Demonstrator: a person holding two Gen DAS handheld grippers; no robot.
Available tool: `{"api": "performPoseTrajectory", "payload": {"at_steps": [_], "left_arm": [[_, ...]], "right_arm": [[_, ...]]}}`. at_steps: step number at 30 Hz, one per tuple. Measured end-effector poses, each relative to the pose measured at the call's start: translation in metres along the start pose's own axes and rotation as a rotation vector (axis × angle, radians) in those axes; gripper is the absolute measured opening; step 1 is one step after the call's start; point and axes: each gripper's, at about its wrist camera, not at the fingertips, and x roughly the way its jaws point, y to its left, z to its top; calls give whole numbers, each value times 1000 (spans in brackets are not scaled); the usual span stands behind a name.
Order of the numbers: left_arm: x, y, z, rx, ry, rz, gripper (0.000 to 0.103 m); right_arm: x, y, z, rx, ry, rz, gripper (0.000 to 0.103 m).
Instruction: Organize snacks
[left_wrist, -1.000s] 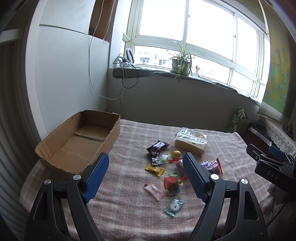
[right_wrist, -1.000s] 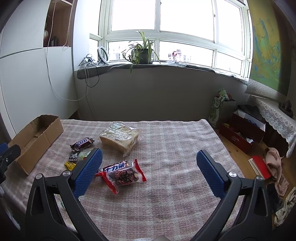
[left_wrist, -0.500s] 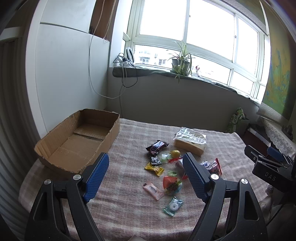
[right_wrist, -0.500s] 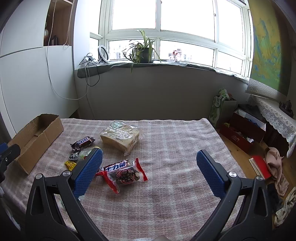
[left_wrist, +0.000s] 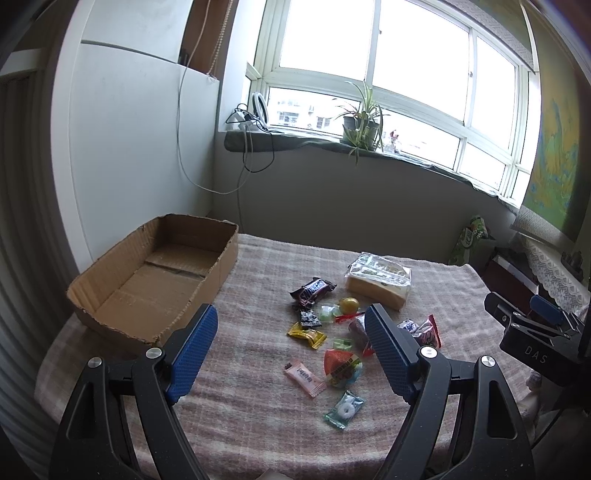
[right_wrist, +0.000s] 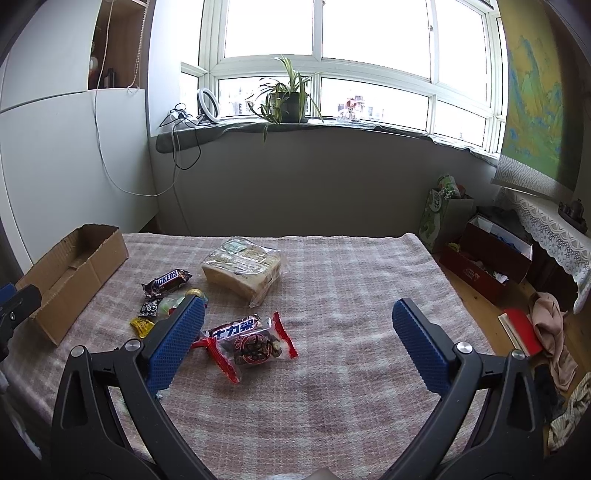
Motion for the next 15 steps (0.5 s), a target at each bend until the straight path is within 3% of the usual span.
{"api": "performPoseTrajectory", "payload": {"at_steps": [15], "left_arm": [[2,4,-1,-13,16,-10,82]], "right_arm": [[1,1,-1,1,6,2,103]]}}
